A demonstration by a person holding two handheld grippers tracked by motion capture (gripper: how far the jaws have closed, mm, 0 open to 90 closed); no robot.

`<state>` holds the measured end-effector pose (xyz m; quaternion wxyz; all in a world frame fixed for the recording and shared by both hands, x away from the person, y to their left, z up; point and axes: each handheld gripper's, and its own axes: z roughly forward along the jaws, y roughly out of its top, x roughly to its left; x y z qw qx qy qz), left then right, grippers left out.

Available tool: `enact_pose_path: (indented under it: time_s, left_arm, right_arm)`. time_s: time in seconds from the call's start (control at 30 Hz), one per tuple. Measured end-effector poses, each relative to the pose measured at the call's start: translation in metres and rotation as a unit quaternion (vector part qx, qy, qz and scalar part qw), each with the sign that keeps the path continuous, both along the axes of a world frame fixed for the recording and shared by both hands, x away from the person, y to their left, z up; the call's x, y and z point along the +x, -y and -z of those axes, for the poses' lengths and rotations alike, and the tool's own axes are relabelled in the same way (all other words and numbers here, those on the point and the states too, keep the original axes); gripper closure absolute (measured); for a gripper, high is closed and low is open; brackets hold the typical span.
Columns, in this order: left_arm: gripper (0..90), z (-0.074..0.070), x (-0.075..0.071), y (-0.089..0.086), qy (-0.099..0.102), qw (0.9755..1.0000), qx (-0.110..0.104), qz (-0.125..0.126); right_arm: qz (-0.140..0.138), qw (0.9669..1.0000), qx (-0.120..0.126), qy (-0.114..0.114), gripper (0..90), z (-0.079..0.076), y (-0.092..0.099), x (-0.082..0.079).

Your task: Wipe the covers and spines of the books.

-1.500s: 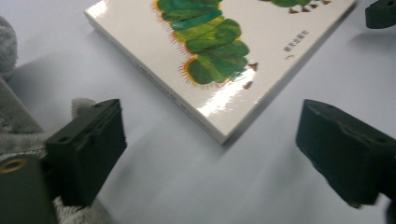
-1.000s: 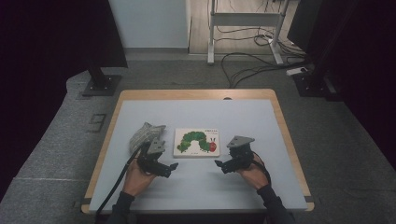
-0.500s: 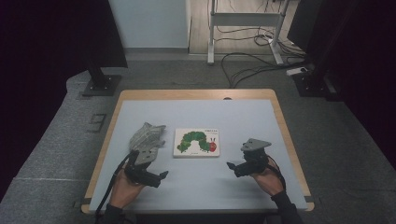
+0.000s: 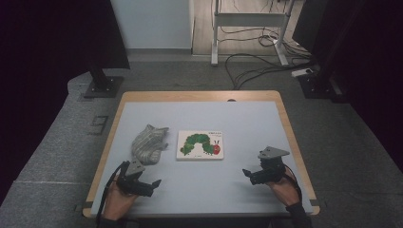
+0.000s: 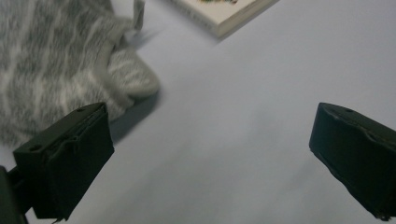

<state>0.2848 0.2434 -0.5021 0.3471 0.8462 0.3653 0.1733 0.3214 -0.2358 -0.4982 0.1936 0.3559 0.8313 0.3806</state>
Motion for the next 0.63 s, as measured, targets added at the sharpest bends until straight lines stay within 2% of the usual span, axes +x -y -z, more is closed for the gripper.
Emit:
enact_pose_path:
  time_s: [0.13, 0.27, 0.37, 0.63]
  left_arm:
    - [0.0, 0.012, 0.003, -0.002, -0.012, 0.9999, 0.008, -0.006]
    - [0.0, 0.023, 0.006, 0.001, -0.026, 0.9994, 0.021, -0.005]
    - [0.0, 0.025, 0.010, -0.001, -0.046, 0.9989, 0.010, -0.005]
    - [0.0, 0.025, 0.010, 0.000, -0.046, 0.9989, 0.010, -0.005]
  right_arm:
    - [0.017, 0.9997, 0.004, -0.014, 0.0, 0.015, 0.006, 0.002]
    - [0.028, 0.9991, -0.005, -0.031, 0.0, 0.029, 0.008, 0.005]
    - [0.034, 0.9982, -0.007, -0.048, 0.0, 0.037, 0.008, 0.006]
    - [0.039, 0.9980, -0.003, -0.049, 0.0, 0.039, 0.009, 0.006]
